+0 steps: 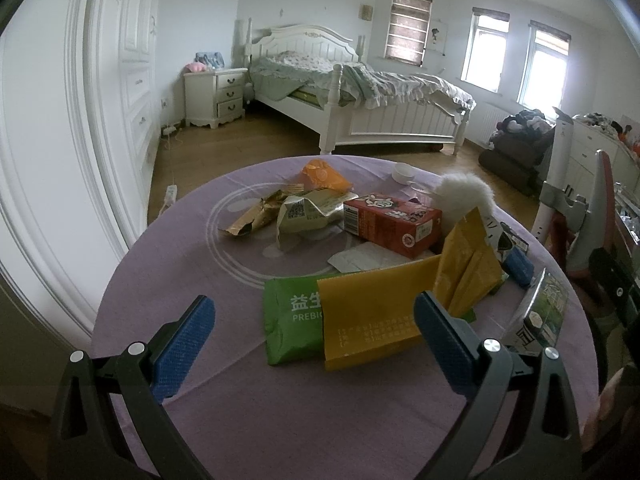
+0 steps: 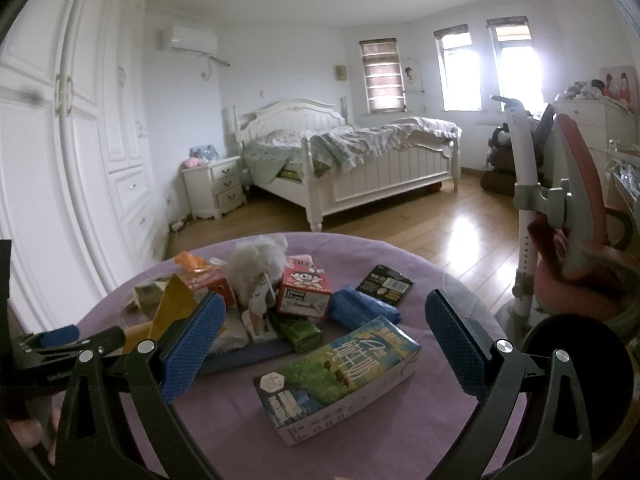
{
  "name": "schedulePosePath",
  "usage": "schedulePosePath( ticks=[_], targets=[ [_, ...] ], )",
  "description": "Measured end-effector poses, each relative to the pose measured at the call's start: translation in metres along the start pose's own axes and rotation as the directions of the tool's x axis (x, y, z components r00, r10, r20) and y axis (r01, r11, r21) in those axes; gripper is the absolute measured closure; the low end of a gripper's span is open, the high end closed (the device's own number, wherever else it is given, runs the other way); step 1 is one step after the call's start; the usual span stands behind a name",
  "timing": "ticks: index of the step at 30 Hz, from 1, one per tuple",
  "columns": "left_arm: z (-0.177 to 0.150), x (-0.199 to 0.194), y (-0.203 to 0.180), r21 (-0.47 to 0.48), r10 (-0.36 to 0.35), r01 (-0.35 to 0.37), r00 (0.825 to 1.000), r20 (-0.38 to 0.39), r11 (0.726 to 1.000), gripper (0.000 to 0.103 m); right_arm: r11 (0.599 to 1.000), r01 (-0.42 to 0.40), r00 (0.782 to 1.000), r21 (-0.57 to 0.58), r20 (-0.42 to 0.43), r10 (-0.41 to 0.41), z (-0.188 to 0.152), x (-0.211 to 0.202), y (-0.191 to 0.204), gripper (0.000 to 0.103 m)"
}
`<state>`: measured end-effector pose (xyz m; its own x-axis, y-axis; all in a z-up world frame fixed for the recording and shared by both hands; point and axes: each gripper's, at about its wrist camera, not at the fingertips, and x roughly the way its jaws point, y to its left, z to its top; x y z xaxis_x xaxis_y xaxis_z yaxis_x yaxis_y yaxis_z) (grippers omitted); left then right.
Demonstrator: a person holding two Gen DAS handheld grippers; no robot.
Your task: Collect trash
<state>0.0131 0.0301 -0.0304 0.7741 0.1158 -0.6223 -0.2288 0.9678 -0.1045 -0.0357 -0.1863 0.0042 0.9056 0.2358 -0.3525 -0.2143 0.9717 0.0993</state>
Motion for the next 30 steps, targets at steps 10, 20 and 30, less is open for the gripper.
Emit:
schedulePosePath(
  ticks=[10, 20, 30],
  targets=[
    [0.0004, -0.0006, -0.0001, 0.001, 0.002, -0.002, 1.0, 0.0, 1.0, 0.005, 1.0, -0.001, 1.0, 0.002, 0.0, 0.001, -0.0001, -0.0002, 0.0002, 0.004],
    [0.0002, -0.0009, -0.0003, 0.003, 0.003, -0.003, 1.0, 0.0, 1.0, 0.005, 1.0, -0.002, 1.0, 0.004, -0.001, 0.002, -0.0016, 0.0006, 0.0009, 0.004],
    [0.0009, 0.0013, 0.0069, -0.039, -0.023, 0.023, 1.0, -0.012, 0.999, 0.005, 1.0, -0.001, 1.0, 0.008, -0.008, 0.001, -0.0008, 0.0009, -0.0006, 0.004]
  ],
)
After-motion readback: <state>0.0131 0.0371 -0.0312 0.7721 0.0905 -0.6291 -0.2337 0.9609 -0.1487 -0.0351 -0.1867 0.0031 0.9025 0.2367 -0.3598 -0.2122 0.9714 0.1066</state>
